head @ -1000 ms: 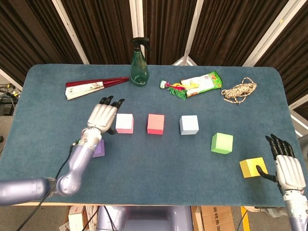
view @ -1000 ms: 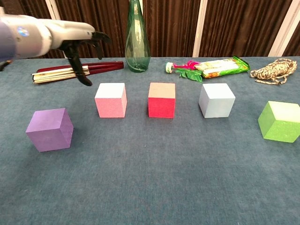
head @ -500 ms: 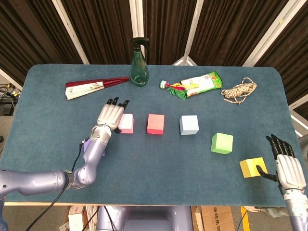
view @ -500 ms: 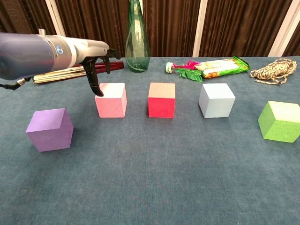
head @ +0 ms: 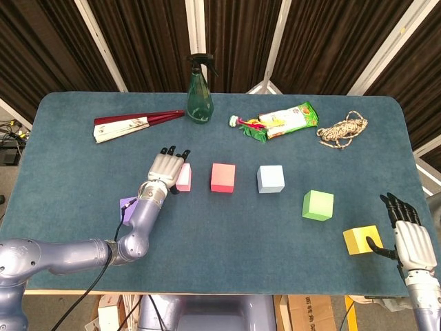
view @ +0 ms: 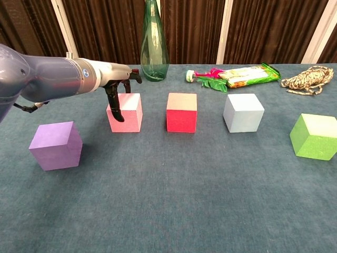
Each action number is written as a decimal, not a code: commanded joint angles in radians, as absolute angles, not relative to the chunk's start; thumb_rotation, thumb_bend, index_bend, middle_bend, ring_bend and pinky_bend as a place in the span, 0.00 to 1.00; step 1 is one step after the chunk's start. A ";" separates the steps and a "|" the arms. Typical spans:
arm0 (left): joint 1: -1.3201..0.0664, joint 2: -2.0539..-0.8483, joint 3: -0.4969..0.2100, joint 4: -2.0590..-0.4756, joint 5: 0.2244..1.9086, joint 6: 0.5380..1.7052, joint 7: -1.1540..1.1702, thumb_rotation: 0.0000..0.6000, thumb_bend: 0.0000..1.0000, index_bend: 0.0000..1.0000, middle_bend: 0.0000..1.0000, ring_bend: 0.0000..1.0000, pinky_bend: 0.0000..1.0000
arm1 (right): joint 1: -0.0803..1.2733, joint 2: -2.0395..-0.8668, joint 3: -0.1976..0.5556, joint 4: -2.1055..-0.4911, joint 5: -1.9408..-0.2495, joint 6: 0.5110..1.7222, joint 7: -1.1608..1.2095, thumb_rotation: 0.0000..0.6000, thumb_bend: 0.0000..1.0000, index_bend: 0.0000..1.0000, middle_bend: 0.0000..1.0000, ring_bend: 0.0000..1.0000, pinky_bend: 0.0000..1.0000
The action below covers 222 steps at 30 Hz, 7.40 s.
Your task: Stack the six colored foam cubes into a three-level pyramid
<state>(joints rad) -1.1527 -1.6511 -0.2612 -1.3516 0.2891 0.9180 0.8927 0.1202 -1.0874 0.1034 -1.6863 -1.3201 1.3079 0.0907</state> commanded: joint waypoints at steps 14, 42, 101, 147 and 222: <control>-1.164 -1.664 -0.269 -1.339 0.337 0.937 0.826 1.00 0.28 0.01 0.35 0.05 0.10 | 0.123 -1.086 0.105 -1.690 -1.314 1.303 0.097 1.00 0.31 0.00 0.00 0.00 0.00; -1.202 -1.776 -0.310 -1.223 0.385 0.882 0.721 1.00 0.28 0.03 0.36 0.05 0.10 | 0.123 -1.082 0.105 -1.694 -1.307 1.299 0.111 1.00 0.31 0.00 0.00 0.00 0.00; -1.169 -1.641 -0.290 -1.391 0.395 0.938 0.709 1.00 0.06 0.00 0.03 0.00 0.05 | 0.123 -1.081 0.105 -1.699 -1.289 1.292 0.099 1.00 0.31 0.00 0.00 0.00 0.00; -0.462 -1.117 -0.001 -1.940 1.209 1.501 0.275 1.00 0.06 0.00 0.00 0.00 0.04 | 0.541 -1.216 0.290 -1.829 -1.106 0.983 -0.354 1.00 0.31 0.00 0.00 0.00 0.00; -0.363 -1.098 -0.151 -1.937 1.216 1.389 0.253 1.00 0.06 0.00 0.00 0.00 0.04 | 0.966 -1.484 0.248 -1.436 -0.525 0.842 -0.452 1.00 0.31 0.00 0.45 0.32 0.00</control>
<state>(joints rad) -0.3634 -1.0984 -0.1508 -1.9372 1.2160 1.3890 0.2530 0.9653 -1.4834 0.2458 -1.4371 -0.5270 0.8404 -0.4544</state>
